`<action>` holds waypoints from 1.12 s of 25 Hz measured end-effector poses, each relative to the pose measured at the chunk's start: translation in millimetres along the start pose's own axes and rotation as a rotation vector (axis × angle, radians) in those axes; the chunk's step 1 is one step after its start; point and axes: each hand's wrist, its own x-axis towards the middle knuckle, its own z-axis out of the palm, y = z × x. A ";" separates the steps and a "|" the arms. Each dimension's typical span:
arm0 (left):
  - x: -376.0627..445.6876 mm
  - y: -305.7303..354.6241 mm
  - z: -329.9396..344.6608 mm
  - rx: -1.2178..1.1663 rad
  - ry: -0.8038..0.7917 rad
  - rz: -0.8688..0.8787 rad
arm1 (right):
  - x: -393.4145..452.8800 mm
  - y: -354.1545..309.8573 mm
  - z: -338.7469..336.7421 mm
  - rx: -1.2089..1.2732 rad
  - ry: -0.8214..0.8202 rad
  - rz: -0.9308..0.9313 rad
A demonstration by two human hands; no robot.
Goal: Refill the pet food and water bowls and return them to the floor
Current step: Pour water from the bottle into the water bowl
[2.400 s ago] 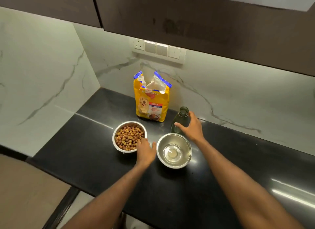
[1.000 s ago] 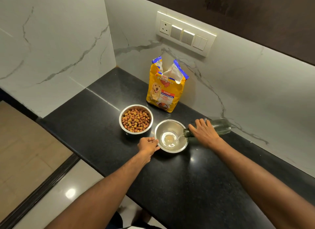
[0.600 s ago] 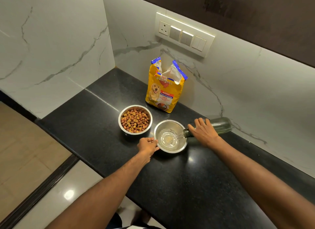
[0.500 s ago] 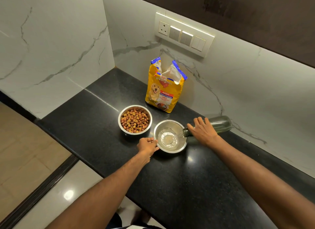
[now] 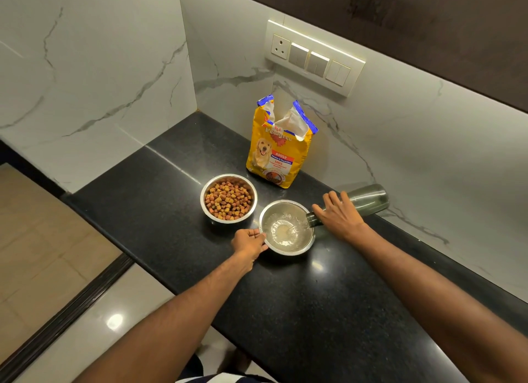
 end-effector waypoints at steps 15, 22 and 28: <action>1.9 -5.9 -4.0 0.030 0.023 0.035 | 12.2 -18.8 -17.0 -0.033 0.151 -0.034; 6.4 2.3 -36.4 -0.047 0.109 0.015 | 19.0 2.2 -6.3 0.501 0.287 0.235; 16.5 2.0 -71.0 -0.034 0.179 0.000 | 40.6 18.1 -2.3 1.236 0.411 0.689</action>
